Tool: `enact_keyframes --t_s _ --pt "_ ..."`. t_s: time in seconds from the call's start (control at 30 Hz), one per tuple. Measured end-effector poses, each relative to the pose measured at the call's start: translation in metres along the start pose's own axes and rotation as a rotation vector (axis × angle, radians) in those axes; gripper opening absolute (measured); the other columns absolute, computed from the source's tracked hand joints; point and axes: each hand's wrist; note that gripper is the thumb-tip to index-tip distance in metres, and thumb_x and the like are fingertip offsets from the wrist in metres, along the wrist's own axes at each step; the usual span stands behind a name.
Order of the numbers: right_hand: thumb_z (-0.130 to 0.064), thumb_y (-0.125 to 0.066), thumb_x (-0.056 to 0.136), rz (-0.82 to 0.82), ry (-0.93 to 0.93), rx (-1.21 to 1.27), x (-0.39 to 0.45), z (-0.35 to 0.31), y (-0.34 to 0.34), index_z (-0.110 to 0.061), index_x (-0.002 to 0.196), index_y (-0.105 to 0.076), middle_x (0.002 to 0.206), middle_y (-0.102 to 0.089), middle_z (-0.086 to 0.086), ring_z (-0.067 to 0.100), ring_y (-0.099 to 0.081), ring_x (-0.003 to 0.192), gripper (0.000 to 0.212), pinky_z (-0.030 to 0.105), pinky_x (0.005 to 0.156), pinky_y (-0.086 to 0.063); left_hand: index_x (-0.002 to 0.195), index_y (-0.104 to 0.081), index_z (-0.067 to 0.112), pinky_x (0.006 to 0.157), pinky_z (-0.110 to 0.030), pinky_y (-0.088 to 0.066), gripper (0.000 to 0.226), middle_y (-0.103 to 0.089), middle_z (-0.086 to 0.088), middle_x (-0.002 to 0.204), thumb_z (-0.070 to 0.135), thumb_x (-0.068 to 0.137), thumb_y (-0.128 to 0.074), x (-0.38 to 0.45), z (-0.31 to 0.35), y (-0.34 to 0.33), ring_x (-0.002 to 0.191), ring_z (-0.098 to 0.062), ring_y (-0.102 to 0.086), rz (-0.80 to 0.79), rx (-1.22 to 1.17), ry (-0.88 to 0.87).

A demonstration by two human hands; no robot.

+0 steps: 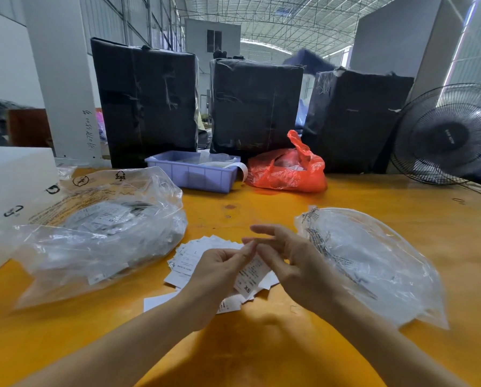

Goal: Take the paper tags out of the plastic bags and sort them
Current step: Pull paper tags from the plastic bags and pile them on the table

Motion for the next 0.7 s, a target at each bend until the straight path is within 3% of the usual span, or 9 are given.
enact_keyframes --t_s 0.1,0.23,0.37,0.47,0.57,0.7 --pt "-0.031 -0.057 0.091 0.002 -0.025 -0.052 0.001 -0.001 0.001 -0.022 0.135 -0.044 0.128 -0.050 -0.015 -0.011 -0.052 0.102 0.047 0.011 0.082 -0.048 0.073 -0.075 0.014 0.053 -0.020 -0.051 0.034 -0.070 0.000 0.066 0.045 0.068 -0.063 0.001 0.001 0.002 0.056 -0.005 -0.063 0.060 -0.037 -0.014" --pt "-0.032 -0.070 0.082 -0.041 0.063 -0.195 -0.004 -0.005 -0.002 -0.021 0.125 -0.059 0.124 -0.052 -0.011 -0.005 -0.055 0.100 0.046 0.014 0.082 -0.049 0.078 -0.076 0.018 0.057 -0.024 -0.050 0.037 -0.074 -0.004 0.080 0.050 0.074 -0.058 0.001 0.000 0.003 0.067 -0.012 -0.066 0.110 -0.069 -0.041" --pt "-0.019 -0.075 0.077 0.067 -0.061 0.032 -0.002 -0.004 -0.002 -0.024 0.102 -0.066 0.110 -0.059 -0.009 0.002 -0.061 0.091 0.027 0.025 0.076 -0.055 0.091 -0.077 0.027 0.071 -0.034 -0.051 0.038 -0.074 -0.004 0.090 0.052 0.070 -0.058 0.002 0.000 0.003 0.081 -0.019 -0.066 0.057 -0.106 -0.078" --pt "-0.011 -0.075 0.075 0.117 -0.233 0.341 0.002 -0.001 0.002 -0.013 0.096 -0.067 0.087 -0.070 0.004 0.011 -0.066 0.075 0.023 0.020 0.063 -0.053 0.093 -0.077 0.027 0.061 -0.028 -0.049 0.040 -0.072 -0.001 0.082 0.053 0.069 -0.057 0.001 0.002 0.003 0.072 -0.014 -0.061 -0.015 -0.088 -0.052" --pt "-0.006 -0.074 0.076 0.184 -0.299 0.428 0.004 0.004 0.005 -0.011 0.089 -0.068 0.075 -0.072 0.004 0.012 -0.067 0.068 0.015 0.019 0.059 -0.051 0.089 -0.077 0.020 0.054 -0.023 -0.050 0.038 -0.070 -0.001 0.075 0.048 0.069 -0.062 0.002 0.001 0.004 0.061 -0.009 -0.061 -0.046 -0.071 -0.003" --pt "-0.002 -0.074 0.075 0.274 -0.294 0.535 0.007 0.008 0.008 -0.011 0.087 -0.068 0.069 -0.070 0.002 0.011 -0.065 0.062 0.016 0.016 0.054 -0.048 0.091 -0.074 0.004 0.052 -0.017 -0.049 0.036 -0.071 -0.005 0.072 0.027 0.064 -0.072 0.008 0.004 0.014 0.058 -0.008 -0.062 -0.063 0.051 -0.025"
Point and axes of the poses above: each hand's wrist, its own x-axis towards the middle knuckle, its own y-axis out of the back of the hand, z = x × y
